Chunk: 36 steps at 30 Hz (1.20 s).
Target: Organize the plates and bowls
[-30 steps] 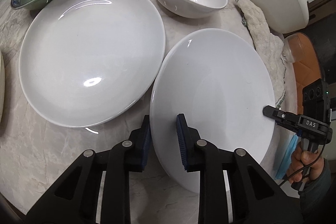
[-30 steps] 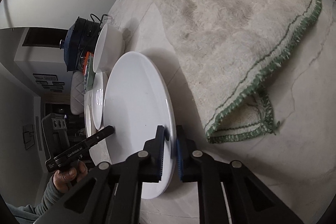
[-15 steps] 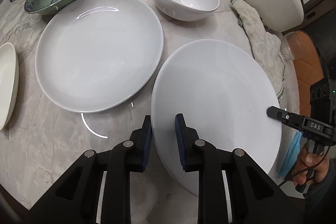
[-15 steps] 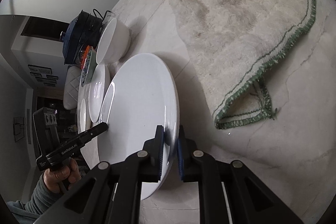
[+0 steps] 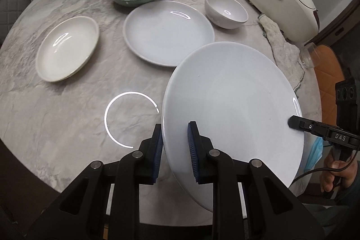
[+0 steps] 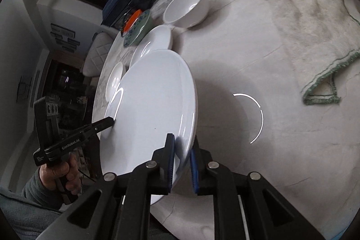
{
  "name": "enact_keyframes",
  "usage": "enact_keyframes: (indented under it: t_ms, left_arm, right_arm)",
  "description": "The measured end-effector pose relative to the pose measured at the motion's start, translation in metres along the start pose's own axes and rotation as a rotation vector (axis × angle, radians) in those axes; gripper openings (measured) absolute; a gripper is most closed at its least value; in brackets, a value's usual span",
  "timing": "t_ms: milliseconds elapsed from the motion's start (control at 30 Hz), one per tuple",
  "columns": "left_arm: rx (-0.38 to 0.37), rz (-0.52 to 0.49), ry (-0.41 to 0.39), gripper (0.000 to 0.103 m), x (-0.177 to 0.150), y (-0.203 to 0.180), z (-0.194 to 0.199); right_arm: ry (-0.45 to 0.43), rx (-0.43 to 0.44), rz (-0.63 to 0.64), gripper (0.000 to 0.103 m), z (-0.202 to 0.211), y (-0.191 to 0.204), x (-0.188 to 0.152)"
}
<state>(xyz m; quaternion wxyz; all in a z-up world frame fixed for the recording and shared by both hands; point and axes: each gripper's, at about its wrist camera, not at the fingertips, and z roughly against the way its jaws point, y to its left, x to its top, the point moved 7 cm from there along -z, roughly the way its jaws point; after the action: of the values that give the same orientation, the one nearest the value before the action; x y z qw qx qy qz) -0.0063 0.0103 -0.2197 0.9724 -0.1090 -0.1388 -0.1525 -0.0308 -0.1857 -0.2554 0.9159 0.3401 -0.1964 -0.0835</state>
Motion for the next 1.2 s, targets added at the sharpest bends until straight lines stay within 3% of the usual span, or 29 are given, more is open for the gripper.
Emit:
enact_keyframes:
  t_ms: [233, 400, 733, 1200]
  left_arm:
    - [0.004, 0.079, 0.018, 0.020, -0.050, 0.075, 0.023]
    - [-0.037, 0.034, 0.032, 0.020, -0.051, 0.105, 0.009]
    - [-0.086, -0.140, 0.095, 0.020, -0.036, 0.135, -0.039]
    - [-0.129, -0.302, 0.095, 0.021, -0.016, 0.136, -0.051]
  right_arm:
    - [0.094, 0.013, 0.114, 0.017, -0.050, 0.055, -0.019]
    - [0.093, -0.042, 0.101, 0.017, -0.081, 0.070, -0.025]
    - [0.041, -0.169, 0.050, 0.018, -0.122, 0.074, -0.022]
    - [0.005, -0.259, 0.031, 0.023, -0.138, 0.073, -0.028]
